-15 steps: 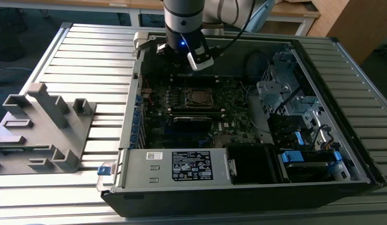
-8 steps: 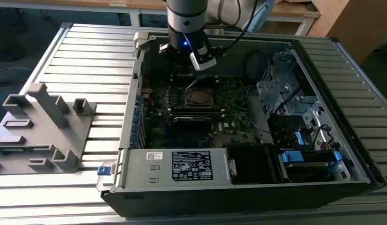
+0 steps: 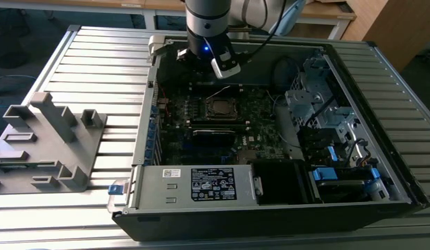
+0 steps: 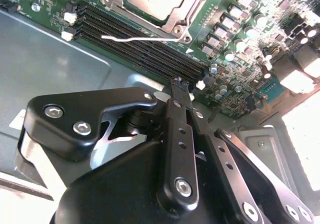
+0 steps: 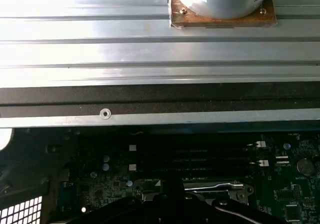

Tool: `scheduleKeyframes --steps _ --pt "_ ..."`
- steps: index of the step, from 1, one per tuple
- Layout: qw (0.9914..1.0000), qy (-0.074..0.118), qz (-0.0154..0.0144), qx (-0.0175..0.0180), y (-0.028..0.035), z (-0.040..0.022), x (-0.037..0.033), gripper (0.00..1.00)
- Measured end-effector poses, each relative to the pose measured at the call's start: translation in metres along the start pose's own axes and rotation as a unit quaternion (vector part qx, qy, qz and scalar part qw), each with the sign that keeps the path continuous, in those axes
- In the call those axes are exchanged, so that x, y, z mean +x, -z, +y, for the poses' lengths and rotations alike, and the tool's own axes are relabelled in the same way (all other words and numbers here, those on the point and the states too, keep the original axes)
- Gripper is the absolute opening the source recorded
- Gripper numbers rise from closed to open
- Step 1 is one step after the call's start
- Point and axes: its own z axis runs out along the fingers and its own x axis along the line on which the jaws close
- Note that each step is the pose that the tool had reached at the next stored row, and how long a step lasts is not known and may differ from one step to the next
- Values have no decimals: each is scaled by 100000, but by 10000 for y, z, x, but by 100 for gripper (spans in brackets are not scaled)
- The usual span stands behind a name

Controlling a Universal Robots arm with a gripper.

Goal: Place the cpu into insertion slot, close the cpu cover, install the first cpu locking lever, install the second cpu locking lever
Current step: 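Install the first cpu locking lever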

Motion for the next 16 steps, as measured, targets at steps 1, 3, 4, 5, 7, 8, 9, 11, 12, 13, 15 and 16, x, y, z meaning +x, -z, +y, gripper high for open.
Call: scheduleKeyframes --steps 1,3,4,5,7,8,9,11,12,13,15,16 --pt "99999 -1 -30 454 -1 0 -1 10" --pt "99991 -32 -82 1304 -3 -1 0 10" --pt "99991 -33 -82 1316 -3 -1 0 10" --pt "99991 -31 -82 1326 -4 -1 -2 10" --pt "99991 -45 -90 1325 -11 -2 -19 10" --pt "99991 -60 -90 1333 -14 -2 -31 10" --pt "99991 -76 -98 1325 -19 -3 -44 10" --pt "99991 -121 -103 1335 -29 -5 -59 10" --pt "99991 -137 -105 1338 -33 -5 -67 10" --pt "99991 -154 -113 1335 -38 -6 -78 10" --pt "99991 -182 -119 1334 -48 -8 -95 10" --pt "99991 -192 -121 1339 -52 -9 -104 10"
